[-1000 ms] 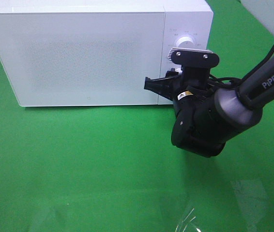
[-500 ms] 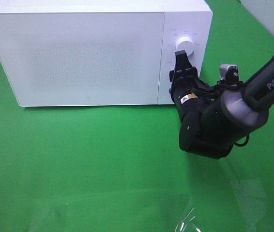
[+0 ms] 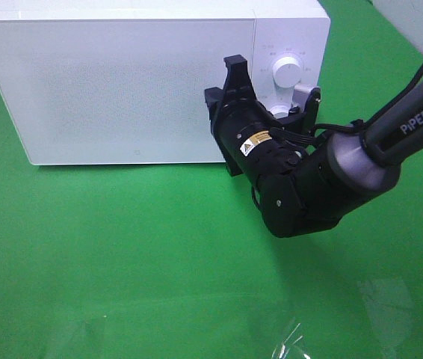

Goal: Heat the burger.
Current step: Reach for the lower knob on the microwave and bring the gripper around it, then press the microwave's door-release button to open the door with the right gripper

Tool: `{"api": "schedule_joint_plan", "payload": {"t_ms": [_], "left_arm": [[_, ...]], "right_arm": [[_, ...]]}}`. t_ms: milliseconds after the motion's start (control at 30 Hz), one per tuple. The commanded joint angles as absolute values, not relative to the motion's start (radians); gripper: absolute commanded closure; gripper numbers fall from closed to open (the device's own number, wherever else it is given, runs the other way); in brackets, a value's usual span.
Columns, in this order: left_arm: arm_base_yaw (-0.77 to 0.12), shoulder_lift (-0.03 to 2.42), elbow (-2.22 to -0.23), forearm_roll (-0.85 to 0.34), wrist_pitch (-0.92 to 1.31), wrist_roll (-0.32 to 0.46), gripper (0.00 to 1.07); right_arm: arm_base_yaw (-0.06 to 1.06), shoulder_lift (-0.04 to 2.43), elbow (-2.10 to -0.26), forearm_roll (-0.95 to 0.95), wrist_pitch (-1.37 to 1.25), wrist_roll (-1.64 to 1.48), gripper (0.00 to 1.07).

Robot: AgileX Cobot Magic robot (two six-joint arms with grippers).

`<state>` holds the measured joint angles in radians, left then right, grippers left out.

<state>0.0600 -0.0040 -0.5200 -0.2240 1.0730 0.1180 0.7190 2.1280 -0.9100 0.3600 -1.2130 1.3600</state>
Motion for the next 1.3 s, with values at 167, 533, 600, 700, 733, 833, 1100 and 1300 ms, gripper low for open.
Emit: {"api": "schedule_joint_plan", "payload": {"t_ms": [167, 533, 600, 700, 733, 833, 1100, 1300], "left_arm": [[0.062, -0.021, -0.516, -0.235, 1.066, 0.117, 0.1], [0.062, -0.021, -0.516, -0.235, 1.066, 0.117, 0.1], [0.062, -0.021, -0.516, -0.235, 1.066, 0.117, 0.1], [0.062, -0.021, -0.516, -0.235, 1.066, 0.117, 0.1], [0.062, -0.021, -0.516, -0.235, 1.066, 0.117, 0.1], [0.062, -0.021, -0.516, -0.235, 1.066, 0.117, 0.1], [0.062, -0.021, -0.516, -0.235, 1.066, 0.117, 0.1], [0.062, -0.021, -0.516, -0.235, 1.066, 0.117, 0.1]], "right_arm": [[0.713, 2.122, -0.914, 0.399, -1.266, 1.315, 1.05], [0.713, 2.122, -0.914, 0.477, -1.207, 1.292, 0.59], [0.713, 2.122, -0.914, 0.477, -1.196, 1.292, 0.55], [0.713, 2.122, -0.914, 0.476, -1.163, 1.285, 0.39], [0.713, 2.122, -0.914, 0.476, -1.163, 1.285, 0.39], [0.713, 2.122, -0.914, 0.473, -1.132, 1.266, 0.33], [0.714, 2.066, -0.849, 0.477, -1.042, 1.149, 0.33], [0.714, 2.018, -0.797, 0.477, -0.956, 1.04, 0.33]]}}
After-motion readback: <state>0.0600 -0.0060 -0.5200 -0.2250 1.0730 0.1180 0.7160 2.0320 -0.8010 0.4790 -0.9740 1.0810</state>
